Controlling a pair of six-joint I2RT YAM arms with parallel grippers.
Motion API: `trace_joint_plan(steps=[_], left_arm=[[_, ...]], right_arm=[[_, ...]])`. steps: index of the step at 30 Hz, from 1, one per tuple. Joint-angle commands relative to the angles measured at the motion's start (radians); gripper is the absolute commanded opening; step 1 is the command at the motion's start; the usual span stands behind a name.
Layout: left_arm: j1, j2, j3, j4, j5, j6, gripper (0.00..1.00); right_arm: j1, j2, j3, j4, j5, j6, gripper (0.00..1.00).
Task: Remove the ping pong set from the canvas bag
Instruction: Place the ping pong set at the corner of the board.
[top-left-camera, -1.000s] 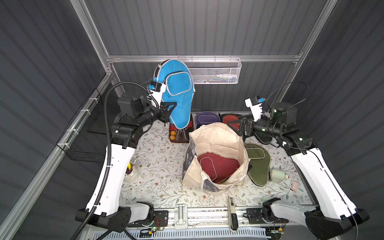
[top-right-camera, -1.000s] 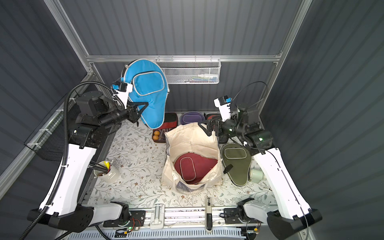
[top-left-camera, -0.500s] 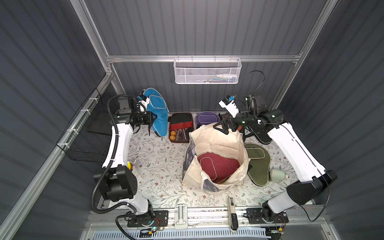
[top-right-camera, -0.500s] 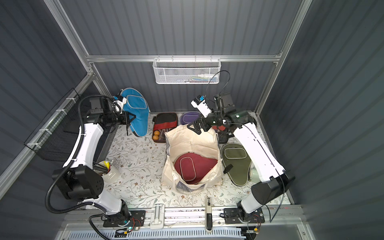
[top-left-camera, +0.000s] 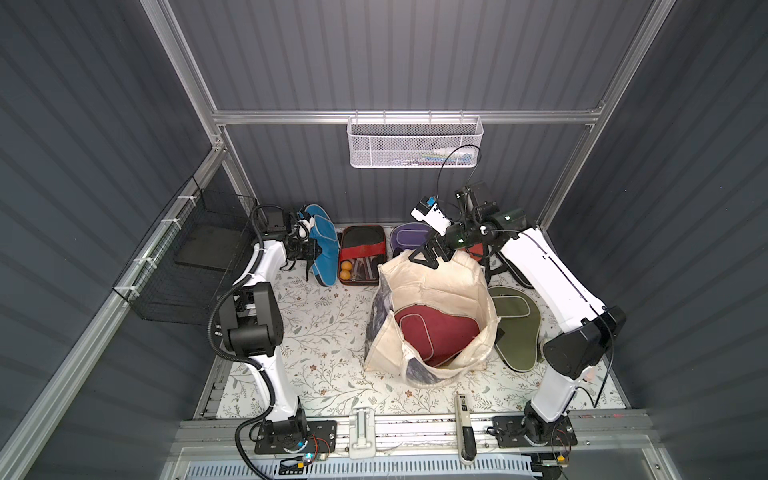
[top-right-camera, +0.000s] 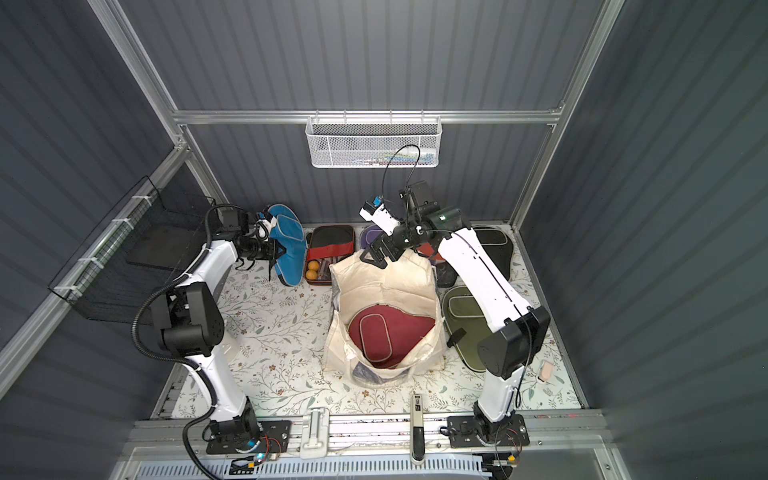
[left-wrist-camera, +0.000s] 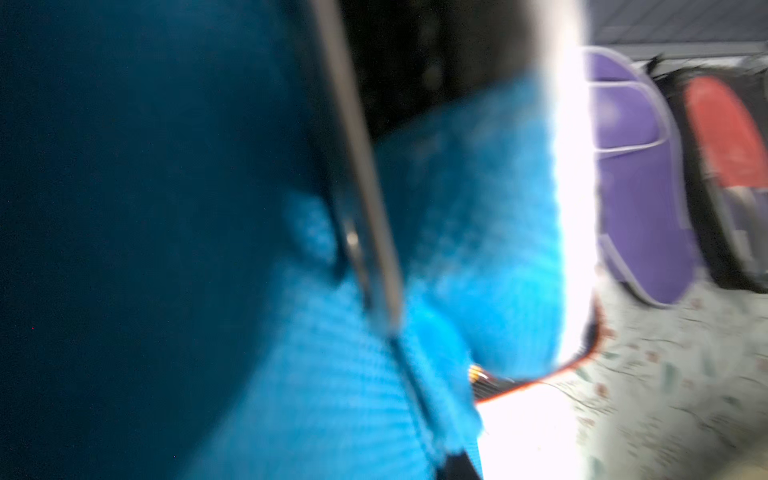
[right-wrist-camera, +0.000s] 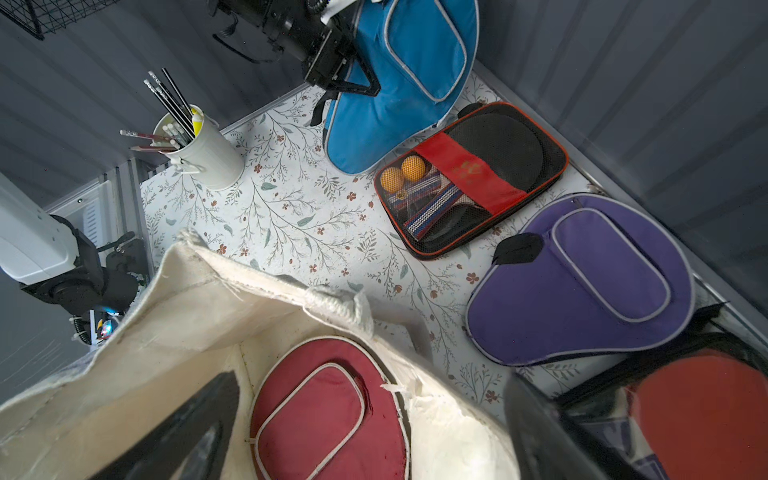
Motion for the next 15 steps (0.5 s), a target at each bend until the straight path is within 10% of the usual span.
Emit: trace_joint_plan(steps=[1, 15], left_arm=[[0.01, 0.008, 0.06, 0.146, -0.005, 0.032, 0.0], [0.034, 0.191, 0.174, 0.072, -0.055, 0.081, 0.06]], right_arm=[[0.003, -0.001, 0.029, -0.032, -0.005, -0.017, 0.99], [0.003, -0.024, -0.035, -0.029, 0.012, -0.013, 0.99]])
